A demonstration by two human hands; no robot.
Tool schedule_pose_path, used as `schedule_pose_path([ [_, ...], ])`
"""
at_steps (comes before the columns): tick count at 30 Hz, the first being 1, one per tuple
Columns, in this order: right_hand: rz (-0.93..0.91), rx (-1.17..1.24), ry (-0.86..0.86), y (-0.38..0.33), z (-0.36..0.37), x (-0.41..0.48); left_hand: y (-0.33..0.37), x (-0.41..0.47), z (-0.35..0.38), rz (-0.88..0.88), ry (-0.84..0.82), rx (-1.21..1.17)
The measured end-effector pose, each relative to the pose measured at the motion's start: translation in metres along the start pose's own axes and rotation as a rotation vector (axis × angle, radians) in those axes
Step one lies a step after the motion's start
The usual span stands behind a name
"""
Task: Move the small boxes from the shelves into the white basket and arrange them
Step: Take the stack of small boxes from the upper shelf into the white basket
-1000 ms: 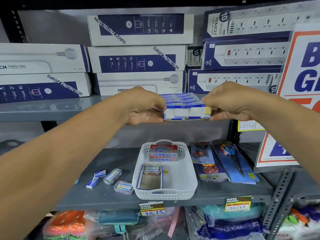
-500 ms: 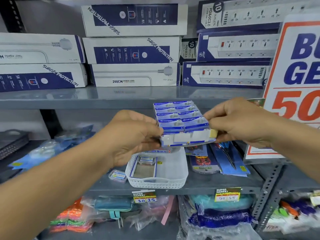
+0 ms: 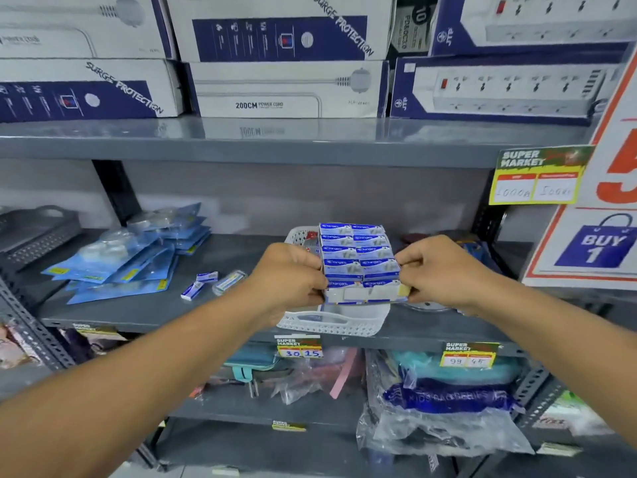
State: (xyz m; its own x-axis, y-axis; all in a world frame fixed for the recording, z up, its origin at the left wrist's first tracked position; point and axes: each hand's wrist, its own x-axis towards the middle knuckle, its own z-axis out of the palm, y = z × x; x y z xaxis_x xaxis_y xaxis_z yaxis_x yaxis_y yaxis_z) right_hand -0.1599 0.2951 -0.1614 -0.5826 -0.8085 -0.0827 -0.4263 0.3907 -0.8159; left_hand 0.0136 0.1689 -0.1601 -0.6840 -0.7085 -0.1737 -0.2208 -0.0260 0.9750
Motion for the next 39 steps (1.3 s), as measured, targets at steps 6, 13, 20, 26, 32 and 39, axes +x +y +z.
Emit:
schedule_pose_path([
  [6,0.076,-0.194,0.114,0.035,0.027,0.073,-0.034,0.078,0.010,-0.046,0.058,0.123],
  [13,0.172,-0.434,0.144,0.074,0.047,0.124,-0.068,0.148,0.026,-0.043,0.062,0.454],
  [20,0.250,-0.827,0.186,0.082,0.071,0.131,-0.085,0.168,0.030,-0.159,0.012,0.610],
  [26,0.255,-0.922,0.069,0.079,0.083,0.133,-0.090,0.175,0.029,-0.155,-0.037,0.822],
  [32,0.208,-0.993,0.002,0.080,0.094,0.128,-0.090,0.175,0.031,-0.134,-0.074,0.989],
  [39,0.167,-1.073,-0.010,0.083,0.100,0.133,-0.096,0.175,0.036,-0.146,-0.033,0.992],
])
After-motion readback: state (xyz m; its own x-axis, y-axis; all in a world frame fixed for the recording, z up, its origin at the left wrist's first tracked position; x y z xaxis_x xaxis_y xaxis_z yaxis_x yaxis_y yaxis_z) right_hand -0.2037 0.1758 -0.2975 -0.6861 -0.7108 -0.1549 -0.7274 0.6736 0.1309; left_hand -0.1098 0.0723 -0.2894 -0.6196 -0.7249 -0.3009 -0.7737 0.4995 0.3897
